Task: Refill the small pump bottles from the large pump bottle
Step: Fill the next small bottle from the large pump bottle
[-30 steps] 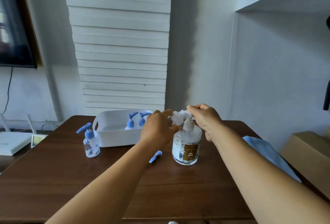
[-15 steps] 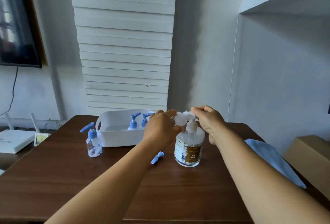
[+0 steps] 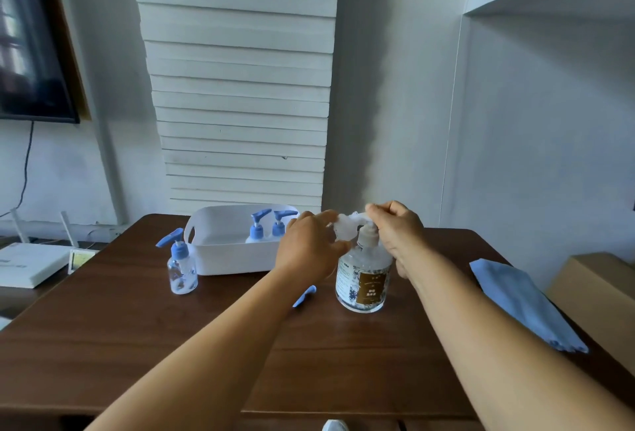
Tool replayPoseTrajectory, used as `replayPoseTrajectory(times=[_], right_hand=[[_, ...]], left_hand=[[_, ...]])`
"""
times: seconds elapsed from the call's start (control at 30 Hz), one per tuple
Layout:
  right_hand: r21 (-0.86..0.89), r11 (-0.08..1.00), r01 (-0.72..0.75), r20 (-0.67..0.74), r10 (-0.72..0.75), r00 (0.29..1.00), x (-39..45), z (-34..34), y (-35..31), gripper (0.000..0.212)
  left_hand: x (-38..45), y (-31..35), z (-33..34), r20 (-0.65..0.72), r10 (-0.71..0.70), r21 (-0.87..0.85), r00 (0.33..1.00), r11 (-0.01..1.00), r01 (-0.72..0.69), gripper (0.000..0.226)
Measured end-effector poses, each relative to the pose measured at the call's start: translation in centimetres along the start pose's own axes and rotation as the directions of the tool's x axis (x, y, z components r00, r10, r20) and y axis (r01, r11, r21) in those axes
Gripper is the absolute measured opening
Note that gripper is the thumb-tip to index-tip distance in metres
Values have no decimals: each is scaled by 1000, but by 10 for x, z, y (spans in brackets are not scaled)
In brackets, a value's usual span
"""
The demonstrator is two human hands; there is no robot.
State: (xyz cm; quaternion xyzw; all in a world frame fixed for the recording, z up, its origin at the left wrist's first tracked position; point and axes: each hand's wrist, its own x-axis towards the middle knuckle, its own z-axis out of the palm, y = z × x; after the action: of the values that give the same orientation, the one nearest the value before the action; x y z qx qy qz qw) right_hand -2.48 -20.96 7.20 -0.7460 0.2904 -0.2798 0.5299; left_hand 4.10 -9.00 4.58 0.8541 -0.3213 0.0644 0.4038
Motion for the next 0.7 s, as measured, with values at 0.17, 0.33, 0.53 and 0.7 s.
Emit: replayPoseTrajectory(times=[0.17,0.33,0.53,0.7], right_hand=[[-44,999,24,32,-23,999,5,-9,-11,21],[12,1000,7,-14,-7,1000,0,2,4,22],[-61,998,30,26,-29,999,5,-8,-11,19],[20,1000,-3,-19,3,1000,-1,3,4,20]], left_hand=[[5,8,-8,-18,30,13,999,999,-30,50],[-1,1,0,1,7,6,1000,1000,-7,47],[5,8,-7,-21,32,4,999,999,-32,51],[-2,0,0,7,6,-1,1000,1000,-6,50]])
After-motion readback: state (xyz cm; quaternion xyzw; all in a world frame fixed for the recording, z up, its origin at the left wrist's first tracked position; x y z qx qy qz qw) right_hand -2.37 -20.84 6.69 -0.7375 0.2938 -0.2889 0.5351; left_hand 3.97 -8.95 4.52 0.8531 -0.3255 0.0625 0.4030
